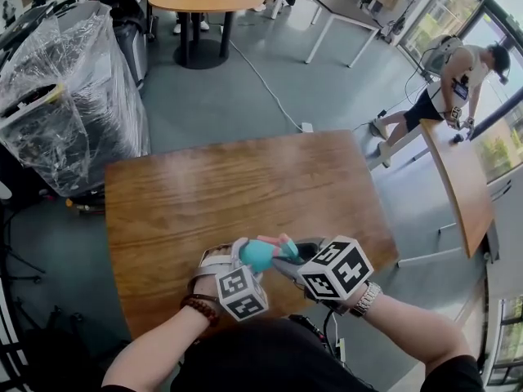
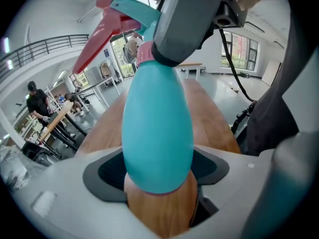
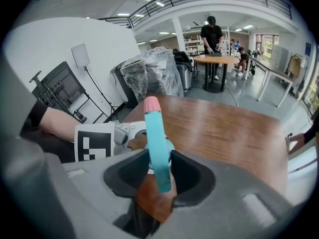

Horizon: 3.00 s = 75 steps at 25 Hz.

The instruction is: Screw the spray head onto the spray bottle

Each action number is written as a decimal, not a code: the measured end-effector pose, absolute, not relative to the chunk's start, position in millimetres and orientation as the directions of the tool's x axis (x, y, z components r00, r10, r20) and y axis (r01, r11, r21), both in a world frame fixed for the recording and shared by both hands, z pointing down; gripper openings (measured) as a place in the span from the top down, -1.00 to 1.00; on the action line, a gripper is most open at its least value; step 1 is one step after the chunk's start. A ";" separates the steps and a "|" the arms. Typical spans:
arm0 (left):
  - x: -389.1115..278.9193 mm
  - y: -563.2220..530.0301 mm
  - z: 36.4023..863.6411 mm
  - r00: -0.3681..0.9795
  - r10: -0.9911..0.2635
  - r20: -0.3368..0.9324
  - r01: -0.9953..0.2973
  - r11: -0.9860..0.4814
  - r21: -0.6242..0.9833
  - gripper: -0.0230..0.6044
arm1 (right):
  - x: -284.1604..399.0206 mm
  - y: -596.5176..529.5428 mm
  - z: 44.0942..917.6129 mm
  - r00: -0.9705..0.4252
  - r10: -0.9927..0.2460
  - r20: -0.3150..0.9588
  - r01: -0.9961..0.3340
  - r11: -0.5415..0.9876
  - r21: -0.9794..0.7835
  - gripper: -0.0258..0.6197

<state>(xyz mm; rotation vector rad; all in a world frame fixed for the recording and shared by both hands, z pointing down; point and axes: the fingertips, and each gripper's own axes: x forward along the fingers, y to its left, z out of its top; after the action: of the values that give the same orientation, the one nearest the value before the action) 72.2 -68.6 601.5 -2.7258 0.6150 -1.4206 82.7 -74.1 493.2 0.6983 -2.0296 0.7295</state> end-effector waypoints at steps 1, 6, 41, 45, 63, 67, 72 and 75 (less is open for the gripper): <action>73.5 -71.3 600.8 0.524 -0.346 0.778 -0.349 -0.921 -0.175 -0.36 | 83.6 -76.6 491.2 -0.489 -0.227 0.842 -0.694 0.686 -0.217 0.51; 68.5 -96.4 609.4 0.573 -0.356 0.738 -0.425 -0.899 -0.104 -0.37 | 103.7 -94.0 468.7 -0.486 -0.368 0.793 -0.713 0.692 -0.116 0.26; 48.3 -185.1 665.7 0.533 -0.554 0.639 -0.717 -0.697 -0.006 -0.59 | 181.7 -83.4 487.1 -0.534 -0.494 0.686 -0.739 0.666 -0.096 0.33; 33.3 -165.6 646.3 0.510 -0.592 0.624 -0.746 -0.666 -0.021 -0.58 | 170.8 -83.4 488.1 -0.578 -0.478 0.662 -0.710 0.695 -0.117 0.33; 19.1 -51.8 467.7 0.716 -0.623 0.314 -0.649 -0.760 -0.029 0.62 | 63.2 -36.2 454.1 -0.552 -0.695 0.461 -0.795 0.605 -0.042 0.94; 5.5 -14.9 450.8 0.774 -0.567 0.281 -0.581 -0.813 -0.039 0.89 | 40.0 -4.8 447.3 -0.500 -0.751 0.430 -0.839 0.544 -0.026 0.94; -8.0 32.7 444.7 0.822 -0.489 0.291 -0.507 -0.862 -0.015 0.88 | 20.0 28.8 441.2 -0.446 -0.798 0.406 -0.876 0.481 -0.018 0.94; -16.9 50.0 435.4 0.835 -0.475 0.277 -0.501 -0.865 0.025 0.88 | 12.9 43.2 430.8 -0.425 -0.822 0.378 -0.889 0.457 -0.006 0.94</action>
<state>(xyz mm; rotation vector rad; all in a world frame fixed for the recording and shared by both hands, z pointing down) -16.9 50.0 435.4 -3.1012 0.8269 -0.4273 12.9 43.2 430.8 1.4569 -2.3893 0.2934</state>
